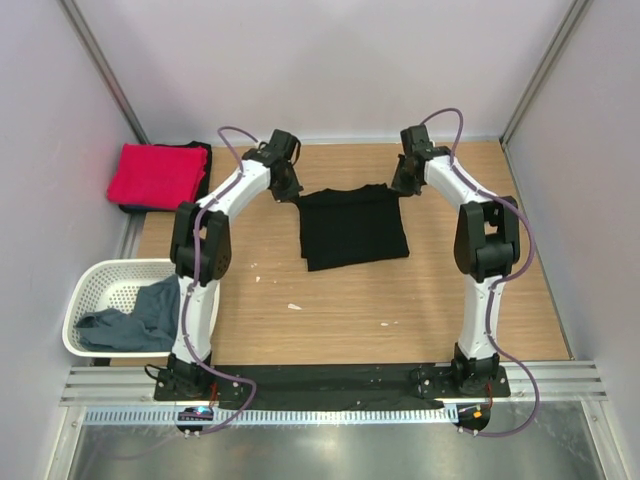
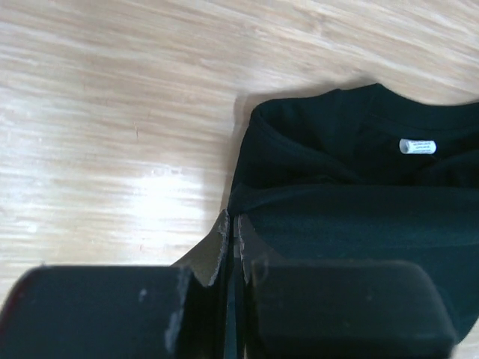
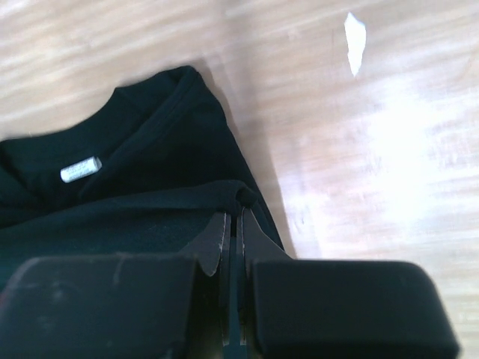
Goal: Fold and stack the t-shirts
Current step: Fold the tshirt, then neatly place the folded tshirt to the corner
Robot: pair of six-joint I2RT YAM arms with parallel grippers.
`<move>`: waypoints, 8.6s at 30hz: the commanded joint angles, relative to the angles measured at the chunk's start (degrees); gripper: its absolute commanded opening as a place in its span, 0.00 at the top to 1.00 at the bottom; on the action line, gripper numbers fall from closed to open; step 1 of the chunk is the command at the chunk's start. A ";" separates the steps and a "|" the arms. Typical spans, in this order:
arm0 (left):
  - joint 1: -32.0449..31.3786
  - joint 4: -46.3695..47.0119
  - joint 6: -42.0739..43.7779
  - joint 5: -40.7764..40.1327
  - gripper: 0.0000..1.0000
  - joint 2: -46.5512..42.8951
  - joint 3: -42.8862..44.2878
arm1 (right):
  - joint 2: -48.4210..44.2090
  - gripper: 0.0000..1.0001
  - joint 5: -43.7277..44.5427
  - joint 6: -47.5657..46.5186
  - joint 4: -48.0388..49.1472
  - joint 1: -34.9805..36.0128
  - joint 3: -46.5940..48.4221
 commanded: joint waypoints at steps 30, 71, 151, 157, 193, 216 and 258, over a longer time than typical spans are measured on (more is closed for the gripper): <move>-4.72 15.40 -5.85 4.45 0.28 -17.71 -21.88 | -11.46 0.26 -14.43 -1.43 10.26 -2.39 -15.06; -4.98 31.05 -13.41 10.16 0.40 0.39 -28.03 | -10.32 0.00 -7.31 -3.01 4.10 -2.48 -17.79; 25.69 14.53 53.11 -21.82 1.00 -10.51 7.03 | -12.78 0.00 -1.59 -4.60 5.15 -3.71 -14.98; 25.78 14.79 52.68 -24.73 1.00 -9.62 10.19 | -10.50 0.00 -2.12 -4.33 5.15 -3.62 -13.92; 25.69 21.55 51.62 -31.23 1.00 -11.83 9.76 | -3.02 0.00 -5.99 -5.21 2.60 -3.80 -6.98; 23.05 62.52 77.81 -48.90 1.00 -10.86 -17.84 | -0.12 0.00 -7.74 -4.68 2.17 -3.80 -5.66; 35.09 59.19 81.17 -45.74 0.70 8.57 -2.37 | 3.31 0.00 -8.01 -4.68 -4.16 -4.32 -0.21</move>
